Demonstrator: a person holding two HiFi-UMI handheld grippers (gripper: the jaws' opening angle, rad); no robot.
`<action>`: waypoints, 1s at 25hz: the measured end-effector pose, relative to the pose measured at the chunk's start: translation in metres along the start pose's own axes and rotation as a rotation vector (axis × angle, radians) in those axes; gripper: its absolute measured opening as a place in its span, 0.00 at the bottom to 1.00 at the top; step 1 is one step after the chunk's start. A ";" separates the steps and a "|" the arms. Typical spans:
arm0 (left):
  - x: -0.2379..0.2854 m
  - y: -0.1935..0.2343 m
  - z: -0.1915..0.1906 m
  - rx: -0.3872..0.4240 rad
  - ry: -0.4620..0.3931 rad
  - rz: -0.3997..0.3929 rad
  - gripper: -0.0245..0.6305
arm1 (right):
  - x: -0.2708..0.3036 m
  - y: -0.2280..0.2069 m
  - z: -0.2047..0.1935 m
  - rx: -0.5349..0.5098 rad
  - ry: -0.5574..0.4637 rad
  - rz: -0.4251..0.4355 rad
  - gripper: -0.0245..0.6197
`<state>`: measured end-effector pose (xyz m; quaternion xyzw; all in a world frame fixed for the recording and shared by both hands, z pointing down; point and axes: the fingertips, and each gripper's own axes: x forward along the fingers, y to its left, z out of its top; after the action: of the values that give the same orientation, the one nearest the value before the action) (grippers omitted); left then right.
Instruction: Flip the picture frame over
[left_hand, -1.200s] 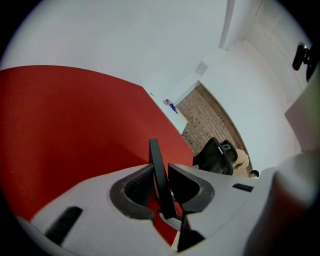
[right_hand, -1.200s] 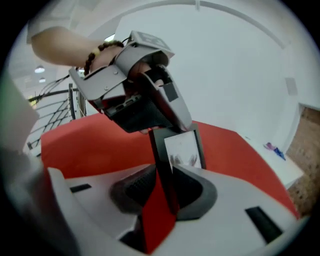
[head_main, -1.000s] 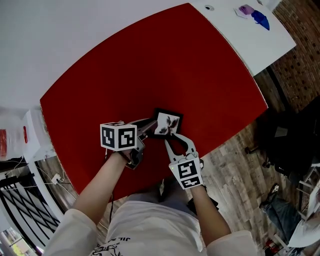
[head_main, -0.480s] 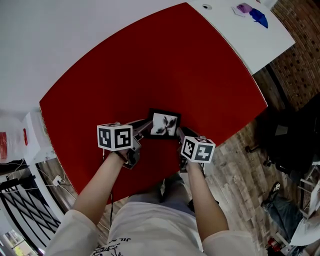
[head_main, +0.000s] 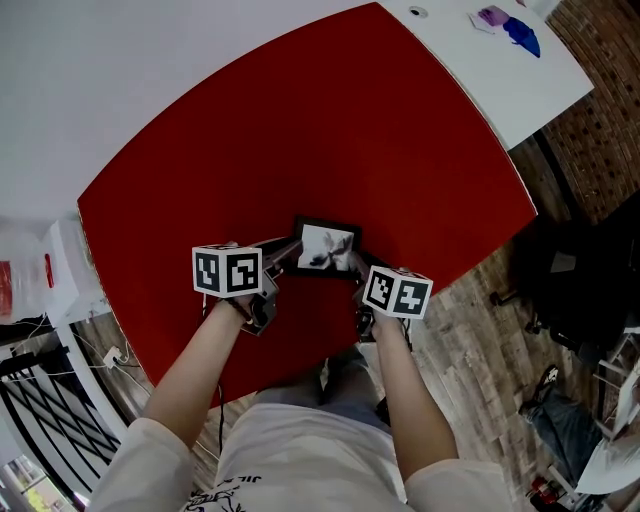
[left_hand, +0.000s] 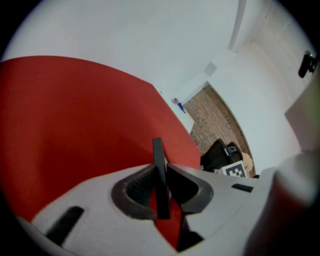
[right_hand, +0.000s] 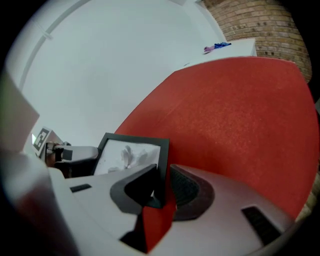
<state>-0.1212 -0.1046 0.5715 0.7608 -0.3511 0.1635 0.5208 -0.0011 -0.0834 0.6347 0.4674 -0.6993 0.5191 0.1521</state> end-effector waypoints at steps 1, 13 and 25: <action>0.000 0.002 -0.001 0.001 0.001 0.002 0.15 | 0.000 0.000 -0.001 0.003 0.009 0.008 0.17; 0.014 0.022 -0.010 0.046 0.031 0.062 0.16 | -0.007 -0.001 0.004 -0.050 0.020 -0.029 0.12; 0.032 0.047 -0.027 0.032 0.046 0.146 0.16 | -0.012 -0.004 0.006 -0.182 0.021 -0.128 0.08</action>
<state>-0.1294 -0.1021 0.6338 0.7376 -0.3907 0.2242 0.5031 0.0098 -0.0823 0.6263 0.4899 -0.7107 0.4473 0.2342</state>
